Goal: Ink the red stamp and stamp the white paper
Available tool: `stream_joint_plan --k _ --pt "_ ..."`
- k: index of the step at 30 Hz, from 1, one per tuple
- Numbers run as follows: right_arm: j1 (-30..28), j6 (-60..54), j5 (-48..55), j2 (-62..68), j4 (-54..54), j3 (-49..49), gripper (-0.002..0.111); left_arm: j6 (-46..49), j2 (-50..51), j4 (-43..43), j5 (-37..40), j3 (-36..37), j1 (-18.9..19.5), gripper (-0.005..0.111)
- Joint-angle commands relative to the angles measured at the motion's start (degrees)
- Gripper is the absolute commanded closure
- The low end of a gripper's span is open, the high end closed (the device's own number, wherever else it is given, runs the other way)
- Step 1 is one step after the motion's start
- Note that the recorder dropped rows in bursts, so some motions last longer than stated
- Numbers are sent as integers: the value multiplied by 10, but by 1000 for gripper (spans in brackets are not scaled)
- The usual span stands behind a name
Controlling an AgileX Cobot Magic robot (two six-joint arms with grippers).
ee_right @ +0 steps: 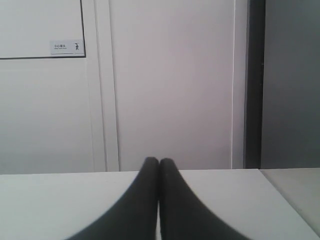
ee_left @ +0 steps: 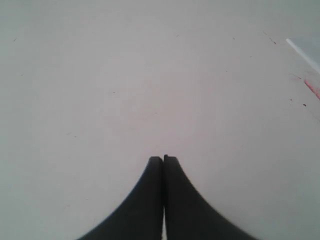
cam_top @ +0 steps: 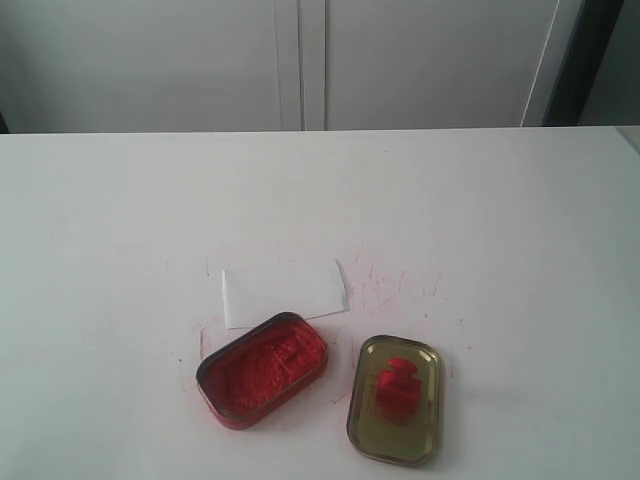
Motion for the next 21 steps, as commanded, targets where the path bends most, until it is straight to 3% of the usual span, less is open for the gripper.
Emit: stream_joint_plan --k 1,9,21 --pt "0 -3 0 -3 -5 4 108 -5 -2 -3 -2 4 0 107" --pt "0 -4 94 -2 -6 -55 108 -5 -2 -3 -2 4 0 107" --pt "0 -4 179 157 -6 -194 108 -5 -2 -3 -2 4 0 107"
